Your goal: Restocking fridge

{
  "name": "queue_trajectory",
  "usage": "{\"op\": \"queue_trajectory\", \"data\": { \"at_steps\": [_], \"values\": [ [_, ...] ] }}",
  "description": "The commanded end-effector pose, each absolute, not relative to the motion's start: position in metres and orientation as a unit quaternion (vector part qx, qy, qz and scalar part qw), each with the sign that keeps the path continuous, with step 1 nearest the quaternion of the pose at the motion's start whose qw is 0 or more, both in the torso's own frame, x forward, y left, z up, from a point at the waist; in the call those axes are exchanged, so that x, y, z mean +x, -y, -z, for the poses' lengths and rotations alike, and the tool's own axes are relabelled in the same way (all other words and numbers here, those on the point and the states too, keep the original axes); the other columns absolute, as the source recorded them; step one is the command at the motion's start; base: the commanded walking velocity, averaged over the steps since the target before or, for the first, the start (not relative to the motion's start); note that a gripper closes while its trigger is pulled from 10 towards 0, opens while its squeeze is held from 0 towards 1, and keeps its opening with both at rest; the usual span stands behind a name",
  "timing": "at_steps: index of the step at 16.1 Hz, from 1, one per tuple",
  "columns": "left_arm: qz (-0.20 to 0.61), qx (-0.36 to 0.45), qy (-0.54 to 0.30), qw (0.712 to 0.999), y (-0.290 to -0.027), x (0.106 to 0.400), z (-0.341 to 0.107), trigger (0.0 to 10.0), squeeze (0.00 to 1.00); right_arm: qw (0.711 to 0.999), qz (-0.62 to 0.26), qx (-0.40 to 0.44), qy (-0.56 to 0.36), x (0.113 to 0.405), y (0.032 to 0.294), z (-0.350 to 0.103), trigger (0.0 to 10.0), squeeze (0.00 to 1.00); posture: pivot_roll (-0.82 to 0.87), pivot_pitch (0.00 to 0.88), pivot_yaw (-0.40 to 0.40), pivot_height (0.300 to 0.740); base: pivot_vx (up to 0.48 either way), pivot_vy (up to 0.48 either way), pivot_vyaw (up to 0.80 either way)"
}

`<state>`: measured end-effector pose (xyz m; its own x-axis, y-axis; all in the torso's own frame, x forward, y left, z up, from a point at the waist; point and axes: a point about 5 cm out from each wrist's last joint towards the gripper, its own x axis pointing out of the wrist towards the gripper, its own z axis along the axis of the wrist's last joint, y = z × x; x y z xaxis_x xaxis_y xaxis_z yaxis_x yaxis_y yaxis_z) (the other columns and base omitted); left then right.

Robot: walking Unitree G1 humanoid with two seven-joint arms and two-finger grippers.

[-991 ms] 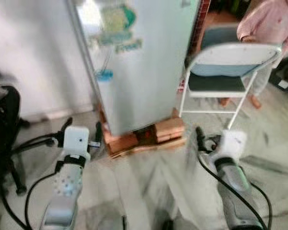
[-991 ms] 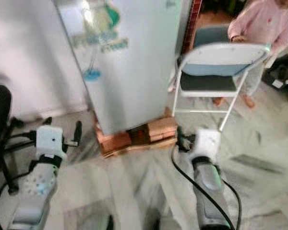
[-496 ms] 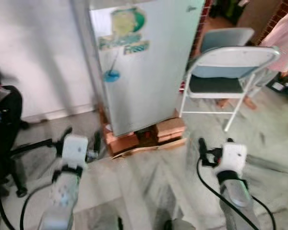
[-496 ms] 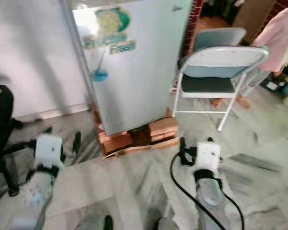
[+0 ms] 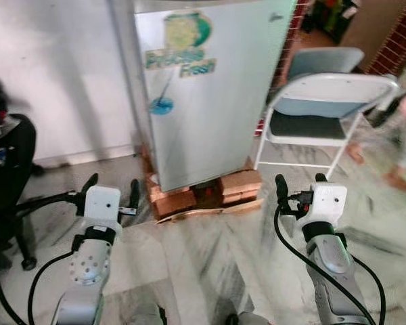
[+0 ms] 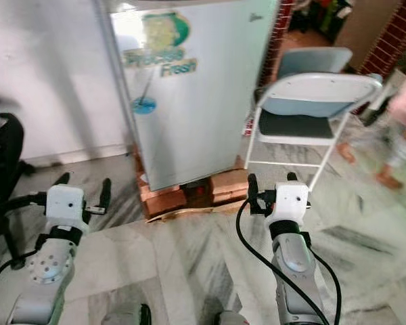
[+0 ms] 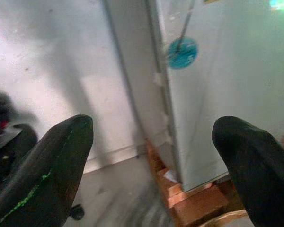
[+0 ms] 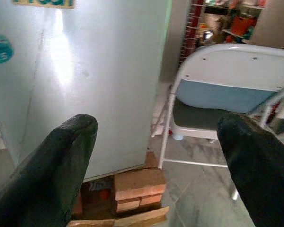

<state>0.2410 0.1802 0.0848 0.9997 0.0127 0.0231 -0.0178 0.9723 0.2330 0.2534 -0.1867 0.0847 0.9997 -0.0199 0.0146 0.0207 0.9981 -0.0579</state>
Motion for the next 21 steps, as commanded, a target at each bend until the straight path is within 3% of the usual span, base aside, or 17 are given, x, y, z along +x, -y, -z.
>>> {"op": "queue_trajectory", "data": {
  "at_steps": [1, 21],
  "values": [
    [-0.013, 0.118, -0.003, 0.993, -0.184, 0.237, -0.08, 10.0, 0.0, 0.999, 0.004, -0.035, 0.003, 0.25, 0.187, -0.084, 10.0, 0.0, 0.11, 0.048, -0.04, 0.74, 0.0, 0.48, -0.68],
    [0.032, 0.092, -0.003, 0.995, -0.167, 0.249, -0.078, 10.0, 0.0, 0.999, -0.017, -0.04, 0.019, 0.266, 0.183, -0.094, 10.0, 0.0, 0.11, 0.066, -0.053, 0.74, 0.0, 0.48, -0.73]
  ]
}}
